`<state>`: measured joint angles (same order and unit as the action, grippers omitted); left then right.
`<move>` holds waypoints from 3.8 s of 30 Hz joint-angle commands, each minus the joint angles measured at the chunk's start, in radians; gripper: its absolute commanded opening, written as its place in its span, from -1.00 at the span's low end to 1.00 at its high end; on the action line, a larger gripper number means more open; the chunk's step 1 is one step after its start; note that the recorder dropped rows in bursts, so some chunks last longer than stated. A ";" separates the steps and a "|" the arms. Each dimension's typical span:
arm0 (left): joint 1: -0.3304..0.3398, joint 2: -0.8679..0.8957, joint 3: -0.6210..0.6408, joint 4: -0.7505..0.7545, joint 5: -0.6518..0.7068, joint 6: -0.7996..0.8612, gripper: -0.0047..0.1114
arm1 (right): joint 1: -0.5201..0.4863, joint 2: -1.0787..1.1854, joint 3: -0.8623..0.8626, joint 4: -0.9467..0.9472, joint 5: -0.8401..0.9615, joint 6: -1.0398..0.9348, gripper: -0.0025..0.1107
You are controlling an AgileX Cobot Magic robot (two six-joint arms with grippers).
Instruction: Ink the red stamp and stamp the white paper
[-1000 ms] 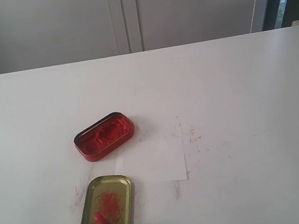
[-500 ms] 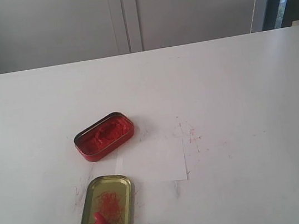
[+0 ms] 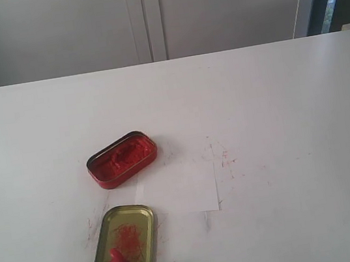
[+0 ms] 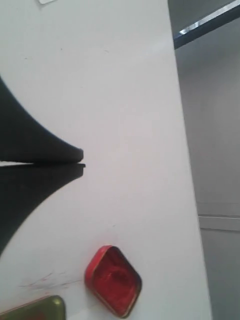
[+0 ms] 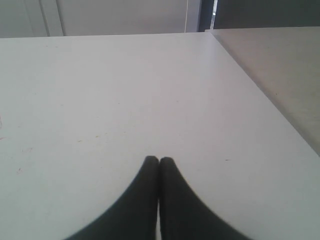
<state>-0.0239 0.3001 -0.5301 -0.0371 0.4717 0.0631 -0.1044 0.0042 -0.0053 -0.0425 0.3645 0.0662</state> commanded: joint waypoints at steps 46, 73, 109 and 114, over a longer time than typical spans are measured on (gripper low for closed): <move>-0.506 0.741 -0.286 -0.295 0.436 0.620 -0.92 | 0.004 -0.004 0.005 -0.002 -0.015 -0.001 -0.96; -0.756 0.806 -0.309 -0.303 0.439 0.873 -0.92 | 0.004 -0.004 0.005 -0.002 -0.015 0.036 -0.96; -0.756 1.214 -0.498 -0.005 0.355 1.463 -0.73 | 0.004 -0.004 0.005 -0.002 -0.015 0.036 -0.96; -0.756 1.237 -0.496 -0.005 0.302 1.463 -0.33 | 0.004 -0.004 0.005 -0.002 -0.015 0.036 -0.96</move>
<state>-0.7731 1.5336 -1.0273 -0.0360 0.7783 1.5225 -0.1044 0.0042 -0.0053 -0.0425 0.3645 0.0968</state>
